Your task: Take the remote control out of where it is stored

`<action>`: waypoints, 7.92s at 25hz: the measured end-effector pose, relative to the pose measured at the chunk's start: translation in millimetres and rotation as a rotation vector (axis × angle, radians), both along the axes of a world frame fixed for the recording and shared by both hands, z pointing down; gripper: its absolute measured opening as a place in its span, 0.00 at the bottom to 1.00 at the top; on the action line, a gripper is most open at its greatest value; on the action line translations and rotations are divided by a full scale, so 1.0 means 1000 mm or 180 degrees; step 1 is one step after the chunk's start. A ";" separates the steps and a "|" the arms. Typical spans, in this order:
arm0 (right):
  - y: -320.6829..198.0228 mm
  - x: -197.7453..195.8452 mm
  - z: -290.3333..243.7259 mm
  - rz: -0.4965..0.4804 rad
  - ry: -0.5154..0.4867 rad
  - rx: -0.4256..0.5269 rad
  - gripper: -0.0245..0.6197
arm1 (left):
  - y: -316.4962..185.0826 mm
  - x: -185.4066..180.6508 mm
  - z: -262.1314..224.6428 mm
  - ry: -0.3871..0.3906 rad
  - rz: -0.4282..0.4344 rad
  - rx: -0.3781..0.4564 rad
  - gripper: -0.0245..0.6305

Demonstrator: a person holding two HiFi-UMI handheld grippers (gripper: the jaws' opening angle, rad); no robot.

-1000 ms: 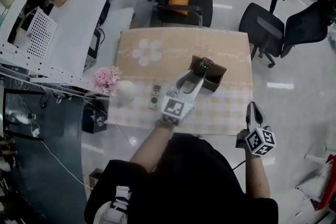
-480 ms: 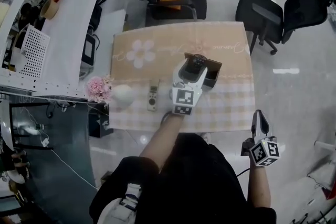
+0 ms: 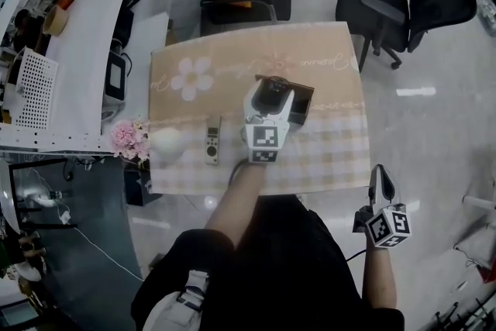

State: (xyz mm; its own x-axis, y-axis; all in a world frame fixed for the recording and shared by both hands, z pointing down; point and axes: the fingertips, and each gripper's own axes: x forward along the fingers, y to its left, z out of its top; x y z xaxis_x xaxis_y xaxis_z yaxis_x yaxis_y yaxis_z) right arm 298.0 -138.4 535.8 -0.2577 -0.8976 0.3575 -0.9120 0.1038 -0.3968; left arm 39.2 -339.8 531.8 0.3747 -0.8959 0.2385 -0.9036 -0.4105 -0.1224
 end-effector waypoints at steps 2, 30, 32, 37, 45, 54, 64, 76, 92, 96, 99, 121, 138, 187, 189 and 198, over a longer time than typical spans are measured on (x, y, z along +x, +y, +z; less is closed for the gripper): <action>0.000 0.004 0.002 0.0034 0.0009 -0.0014 0.05 | -0.001 0.001 0.003 -0.0009 -0.0018 -0.0014 0.48; -0.006 -0.008 -0.036 -0.0239 0.0043 0.0332 0.05 | 0.018 -0.016 -0.074 0.0089 -0.0056 0.0358 0.38; -0.006 -0.015 -0.041 -0.0308 0.0054 0.0392 0.05 | 0.024 -0.019 -0.087 0.0100 -0.0029 0.0431 0.38; -0.014 -0.032 -0.050 -0.0494 -0.0008 0.0494 0.05 | 0.050 -0.029 -0.121 0.0115 0.0016 0.0632 0.38; -0.020 -0.086 -0.057 -0.0996 -0.0093 0.0609 0.05 | 0.099 -0.056 -0.131 -0.0122 0.0065 0.0730 0.38; -0.017 -0.112 -0.048 -0.1276 -0.0114 0.0564 0.05 | 0.151 -0.053 -0.070 -0.0516 0.0347 0.0305 0.38; -0.014 -0.100 -0.044 -0.1229 -0.0057 0.0590 0.05 | 0.176 -0.010 0.002 -0.1051 0.1058 -0.0121 0.38; -0.009 -0.075 -0.046 -0.0969 0.0004 0.0594 0.05 | 0.176 0.031 0.035 -0.1418 0.1678 -0.0394 0.37; -0.001 -0.058 -0.036 -0.0697 0.0083 0.0503 0.05 | 0.167 0.078 0.071 -0.1878 0.2339 -0.0600 0.37; 0.000 -0.051 -0.036 -0.0597 0.0090 0.0492 0.05 | 0.167 0.088 0.089 -0.2015 0.2499 -0.0740 0.37; 0.000 -0.049 -0.036 -0.0539 0.0090 0.0481 0.05 | 0.165 0.093 0.099 -0.2082 0.2567 -0.0805 0.37; 0.002 -0.042 -0.029 -0.0436 -0.0038 0.0376 0.05 | 0.162 0.089 0.160 -0.2278 0.2733 -0.1401 0.37; 0.010 -0.046 -0.040 -0.0649 -0.0012 0.0466 0.05 | 0.165 0.084 0.129 -0.1763 0.2316 -0.1429 0.38; 0.070 -0.219 -0.094 -0.0981 0.0248 0.0907 0.05 | 0.283 -0.202 -0.118 0.0520 0.0236 0.0374 0.04; 0.073 -0.225 -0.098 -0.0990 0.0277 0.0942 0.05 | 0.286 -0.209 -0.118 0.0515 0.0231 0.0388 0.04; 0.082 -0.244 -0.096 -0.1110 0.0326 0.0919 0.05 | 0.298 -0.226 -0.118 0.0545 0.0146 0.0416 0.04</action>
